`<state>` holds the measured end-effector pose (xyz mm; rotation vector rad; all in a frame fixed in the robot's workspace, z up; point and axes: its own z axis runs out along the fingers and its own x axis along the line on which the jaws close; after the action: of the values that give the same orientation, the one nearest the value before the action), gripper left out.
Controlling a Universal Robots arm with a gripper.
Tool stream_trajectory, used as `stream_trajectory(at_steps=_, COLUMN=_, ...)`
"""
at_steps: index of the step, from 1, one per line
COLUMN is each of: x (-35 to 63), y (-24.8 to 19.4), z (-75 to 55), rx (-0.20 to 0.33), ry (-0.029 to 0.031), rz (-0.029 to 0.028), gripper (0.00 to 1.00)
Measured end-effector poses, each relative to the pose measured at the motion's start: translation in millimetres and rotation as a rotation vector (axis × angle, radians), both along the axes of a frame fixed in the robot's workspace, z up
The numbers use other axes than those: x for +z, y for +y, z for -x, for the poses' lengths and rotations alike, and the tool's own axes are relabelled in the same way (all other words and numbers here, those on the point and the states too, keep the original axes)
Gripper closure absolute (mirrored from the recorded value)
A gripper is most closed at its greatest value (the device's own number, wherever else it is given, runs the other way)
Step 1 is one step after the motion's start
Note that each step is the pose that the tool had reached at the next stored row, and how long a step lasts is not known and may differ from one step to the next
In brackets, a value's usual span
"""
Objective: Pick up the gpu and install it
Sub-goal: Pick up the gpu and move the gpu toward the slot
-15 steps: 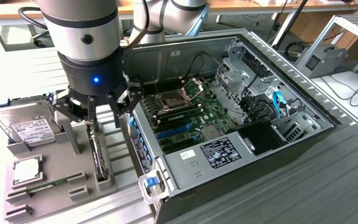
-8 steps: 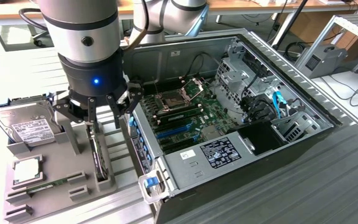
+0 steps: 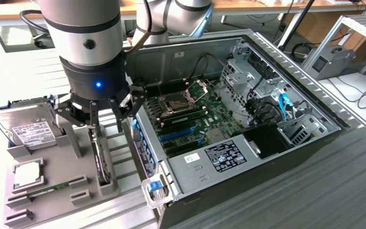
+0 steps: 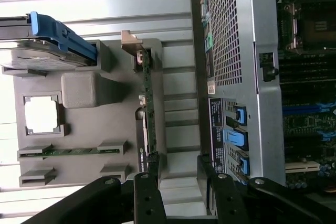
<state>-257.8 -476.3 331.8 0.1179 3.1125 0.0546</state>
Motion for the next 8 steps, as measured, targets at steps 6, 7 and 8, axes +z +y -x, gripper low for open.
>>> stream_trajectory(at_steps=6, x=-1.8, y=0.0, z=0.0, rx=0.000, ry=0.0000, rz=0.0000, gripper=0.58)
stream_trajectory(at_steps=7, x=-2.2, y=0.0, z=0.0, rx=0.000, ry=-0.0001, rz=-0.0001, gripper=0.58)
stream_trajectory(at_steps=8, x=-2.6, y=0.0, z=0.0, rx=0.000, ry=-0.0001, rz=-0.0001, gripper=0.58)
